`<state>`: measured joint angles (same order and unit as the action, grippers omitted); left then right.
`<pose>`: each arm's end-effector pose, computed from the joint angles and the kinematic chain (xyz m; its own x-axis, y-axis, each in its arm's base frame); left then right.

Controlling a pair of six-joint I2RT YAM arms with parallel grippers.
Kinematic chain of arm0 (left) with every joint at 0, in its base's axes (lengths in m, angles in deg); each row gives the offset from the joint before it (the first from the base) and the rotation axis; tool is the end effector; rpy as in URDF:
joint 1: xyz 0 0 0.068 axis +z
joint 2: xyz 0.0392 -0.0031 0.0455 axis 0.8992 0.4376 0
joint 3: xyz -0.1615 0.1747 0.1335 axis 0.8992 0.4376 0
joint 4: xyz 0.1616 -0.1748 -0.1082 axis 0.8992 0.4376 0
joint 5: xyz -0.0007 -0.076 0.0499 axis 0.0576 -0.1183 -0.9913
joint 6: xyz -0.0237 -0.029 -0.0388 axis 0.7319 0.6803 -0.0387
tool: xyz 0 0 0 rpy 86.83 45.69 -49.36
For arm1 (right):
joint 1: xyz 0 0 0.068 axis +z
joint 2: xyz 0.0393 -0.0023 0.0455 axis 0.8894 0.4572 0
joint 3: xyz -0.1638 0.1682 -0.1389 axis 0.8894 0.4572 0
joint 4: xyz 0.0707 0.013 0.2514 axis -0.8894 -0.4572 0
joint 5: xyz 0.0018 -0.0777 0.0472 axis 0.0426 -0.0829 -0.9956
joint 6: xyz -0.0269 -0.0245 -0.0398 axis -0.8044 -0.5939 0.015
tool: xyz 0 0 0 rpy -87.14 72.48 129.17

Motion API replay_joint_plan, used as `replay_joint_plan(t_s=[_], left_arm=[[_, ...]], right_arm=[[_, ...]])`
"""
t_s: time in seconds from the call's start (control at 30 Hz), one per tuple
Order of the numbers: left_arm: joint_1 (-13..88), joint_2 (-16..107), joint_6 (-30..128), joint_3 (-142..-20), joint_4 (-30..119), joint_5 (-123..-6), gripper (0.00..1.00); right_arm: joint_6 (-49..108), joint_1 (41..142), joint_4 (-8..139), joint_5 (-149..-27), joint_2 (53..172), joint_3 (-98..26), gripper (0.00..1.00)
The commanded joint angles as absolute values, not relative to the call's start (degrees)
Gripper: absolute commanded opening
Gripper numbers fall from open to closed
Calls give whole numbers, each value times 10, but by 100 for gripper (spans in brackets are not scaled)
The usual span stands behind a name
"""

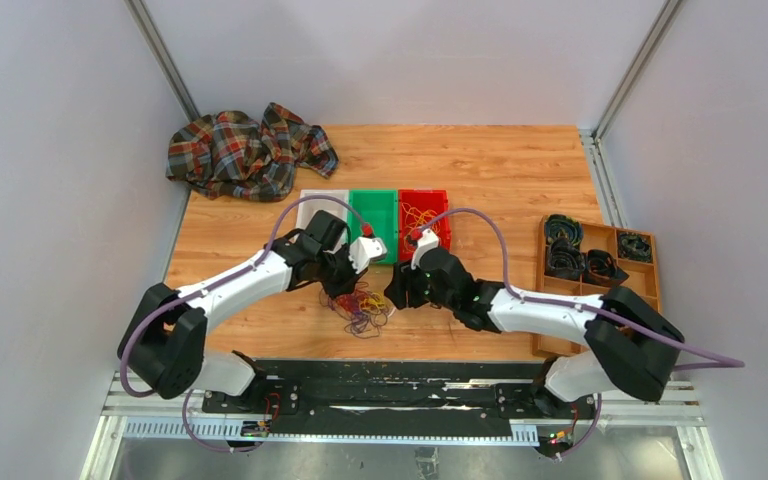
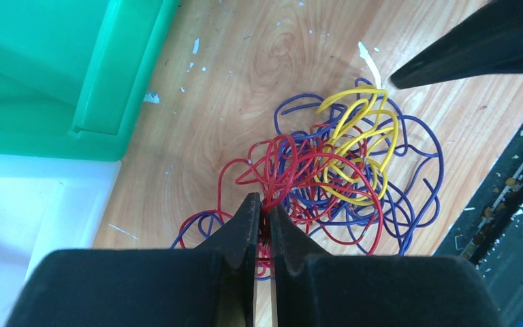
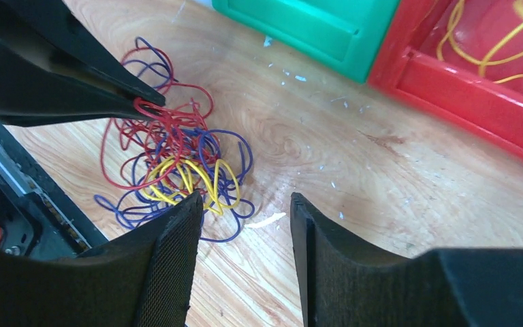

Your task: Untangle the cables

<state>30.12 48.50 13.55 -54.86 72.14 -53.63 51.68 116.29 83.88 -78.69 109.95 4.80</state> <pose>0.2126 -0.1571 0.1988 -0.3794 0.7087 -0.5948 0.8966 0.4402 -0.0474 0.1703 0.2280 0.2005 -0.6034 -0.0034 -0.7974 -0.5627 0.7104 0.4227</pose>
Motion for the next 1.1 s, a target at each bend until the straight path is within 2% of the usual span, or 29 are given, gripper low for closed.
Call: replay_joint_plan(t_s=[0.0,0.33,0.47,0.6,0.77,0.93,1.07], left_arm=[[300,451,145,-568,750,-516,5],[300,460,136,-562,750,-551,3],[299,471,143,-564,740,-552,2],[300,477,137,-563,739,-552,2],[300,479,97,-553,737,-608,1],[300,480,42,-522,724,-691,1],[301,468,25,-505,719,-702,1]], right_arm=[[515,1180,853,-798,1144,19,50],[526,1182,900,-864,1220,-2,40],[529,1182,899,-862,1224,-4,24],[531,1181,908,-858,1218,4,1],[519,1180,891,-844,1177,17,1],[511,1172,857,-799,1084,55,1],[503,1161,812,-771,1014,76,1]])
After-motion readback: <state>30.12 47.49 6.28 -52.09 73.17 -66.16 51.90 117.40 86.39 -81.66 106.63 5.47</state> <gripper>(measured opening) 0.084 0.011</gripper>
